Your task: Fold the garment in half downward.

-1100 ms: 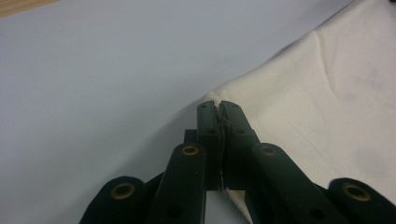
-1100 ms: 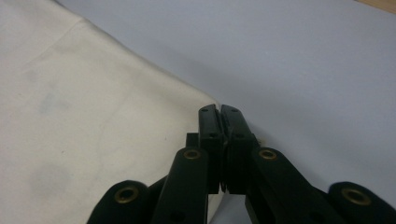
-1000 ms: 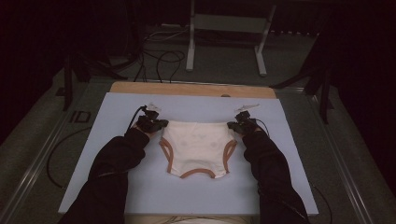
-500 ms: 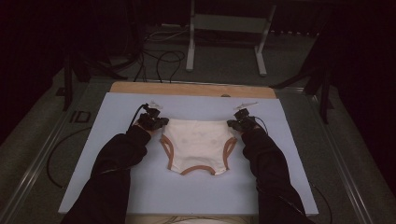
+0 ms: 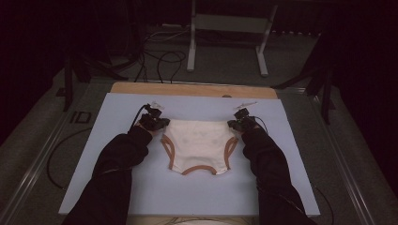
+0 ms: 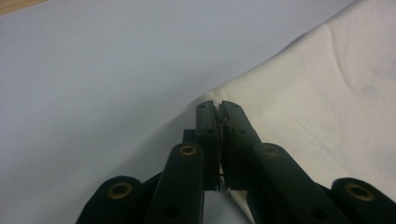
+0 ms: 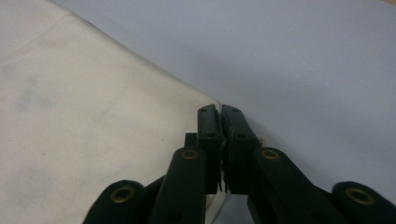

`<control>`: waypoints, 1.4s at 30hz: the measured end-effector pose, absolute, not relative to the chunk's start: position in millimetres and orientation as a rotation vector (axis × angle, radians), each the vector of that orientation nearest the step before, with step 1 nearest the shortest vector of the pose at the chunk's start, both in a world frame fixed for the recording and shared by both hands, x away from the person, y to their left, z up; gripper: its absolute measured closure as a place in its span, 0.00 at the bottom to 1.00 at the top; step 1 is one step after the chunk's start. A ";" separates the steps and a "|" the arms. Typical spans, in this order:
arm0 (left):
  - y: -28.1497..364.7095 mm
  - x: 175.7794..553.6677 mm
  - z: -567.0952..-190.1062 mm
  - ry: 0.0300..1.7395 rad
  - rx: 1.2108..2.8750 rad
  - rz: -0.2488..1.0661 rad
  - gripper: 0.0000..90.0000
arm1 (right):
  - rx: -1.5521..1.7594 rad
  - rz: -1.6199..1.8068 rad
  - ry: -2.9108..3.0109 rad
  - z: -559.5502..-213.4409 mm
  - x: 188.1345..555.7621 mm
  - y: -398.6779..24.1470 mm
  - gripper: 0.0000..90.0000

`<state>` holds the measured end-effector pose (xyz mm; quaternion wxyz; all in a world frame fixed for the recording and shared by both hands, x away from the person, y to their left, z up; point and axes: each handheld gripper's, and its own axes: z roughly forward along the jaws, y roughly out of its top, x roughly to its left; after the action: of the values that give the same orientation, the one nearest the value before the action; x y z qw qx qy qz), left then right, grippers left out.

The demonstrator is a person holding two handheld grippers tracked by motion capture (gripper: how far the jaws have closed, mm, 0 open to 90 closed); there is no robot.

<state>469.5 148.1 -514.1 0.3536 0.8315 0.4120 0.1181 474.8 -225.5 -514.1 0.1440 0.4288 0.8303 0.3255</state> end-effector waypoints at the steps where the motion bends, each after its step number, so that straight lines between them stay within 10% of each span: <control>1: 148.4 469.4 -513.8 1.060 2.149 0.303 0.96 | 1.233 0.941 2.387 -513.1 474.6 -225.7 0.92; 23: 167.8 443.6 -488.0 0.996 2.097 0.302 0.39 | 1.192 1.072 2.413 -491.3 454.5 -223.2 0.18; 33: 176.3 421.3 -479.7 0.891 2.099 0.182 0.01 | 1.128 1.153 2.433 -483.1 433.7 -215.1 0.11; 42: 180.9 402.0 -474.5 0.758 2.089 0.217 0.01 | 1.098 1.201 2.426 -483.5 418.1 -215.5 0.11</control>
<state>402.0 180.9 -474.5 0.4387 0.8407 0.3052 0.0873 418.1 -215.5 -483.5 0.1099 0.3737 0.8254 0.4087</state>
